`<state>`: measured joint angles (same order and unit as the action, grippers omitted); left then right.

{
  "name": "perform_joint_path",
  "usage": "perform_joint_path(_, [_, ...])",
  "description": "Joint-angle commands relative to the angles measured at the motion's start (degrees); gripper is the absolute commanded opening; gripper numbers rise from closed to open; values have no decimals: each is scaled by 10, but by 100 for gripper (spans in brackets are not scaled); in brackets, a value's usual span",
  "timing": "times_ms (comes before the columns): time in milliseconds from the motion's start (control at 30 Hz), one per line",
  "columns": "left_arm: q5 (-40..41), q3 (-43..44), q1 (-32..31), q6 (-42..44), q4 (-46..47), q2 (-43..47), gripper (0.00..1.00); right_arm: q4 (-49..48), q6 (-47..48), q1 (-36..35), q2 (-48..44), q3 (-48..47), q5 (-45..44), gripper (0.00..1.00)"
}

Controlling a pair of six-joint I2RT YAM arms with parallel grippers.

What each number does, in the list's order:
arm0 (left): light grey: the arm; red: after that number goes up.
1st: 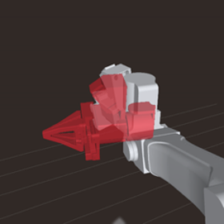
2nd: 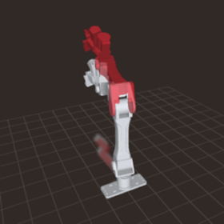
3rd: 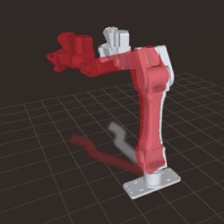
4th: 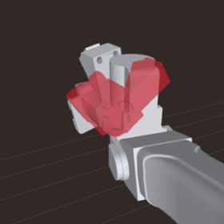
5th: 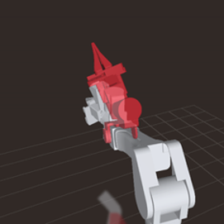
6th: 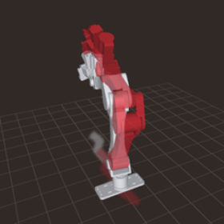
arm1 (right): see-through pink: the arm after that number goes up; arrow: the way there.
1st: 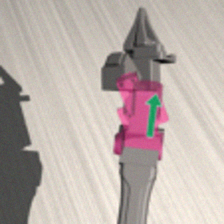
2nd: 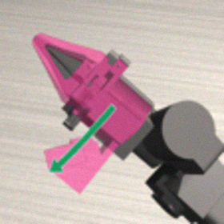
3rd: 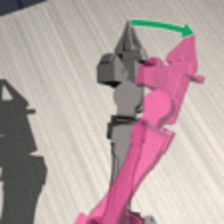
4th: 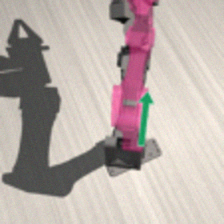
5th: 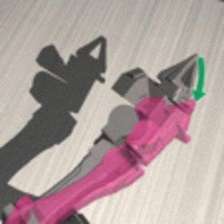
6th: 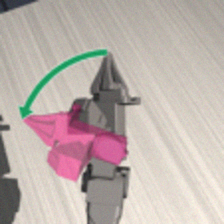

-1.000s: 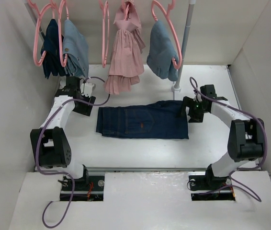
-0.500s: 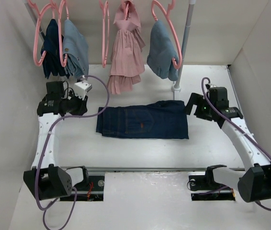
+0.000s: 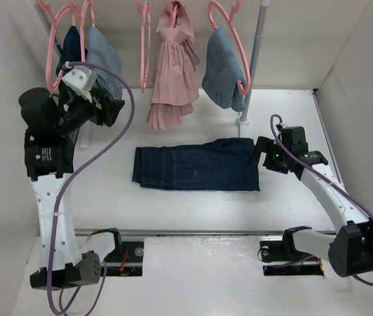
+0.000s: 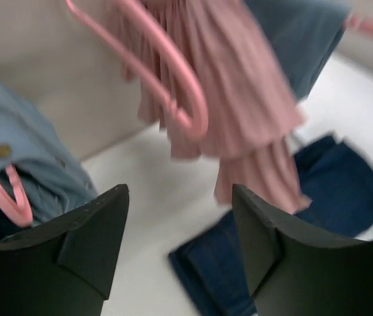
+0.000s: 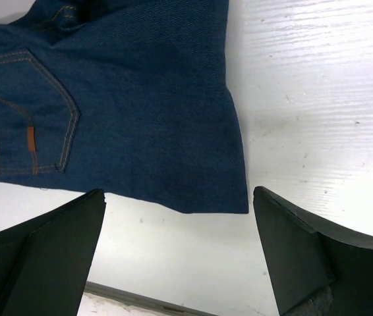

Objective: Place the trousers on the hanger
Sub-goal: Pick up the hanger from the clothesline.

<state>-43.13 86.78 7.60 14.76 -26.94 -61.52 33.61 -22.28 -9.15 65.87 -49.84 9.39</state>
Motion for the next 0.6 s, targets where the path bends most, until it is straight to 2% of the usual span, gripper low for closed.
perform_joint_path(0, [-30,9,1,-170,176,-24,62,-43,-5,-16,9,-1,13,98])
perform_joint_path(67, [-57,29,1,-254,268,-48,69,-43,-5,-22,16,-1,13,98])
perform_joint_path(167, [-82,63,1,-333,355,-115,70,-43,-5,-27,22,-1,8,98])
perform_joint_path(267, [-82,175,-5,-354,327,-208,71,-49,-12,-27,22,-1,3,98])
perform_joint_path(300, [-82,245,-5,-354,290,-233,73,-49,-12,-32,22,-1,3,98])
perform_joint_path(400, [-52,339,-28,-335,236,-303,77,-55,-23,-38,16,12,3,98])
perform_joint_path(567, [16,367,-60,-303,219,-359,78,-49,-29,-43,16,18,3,98])
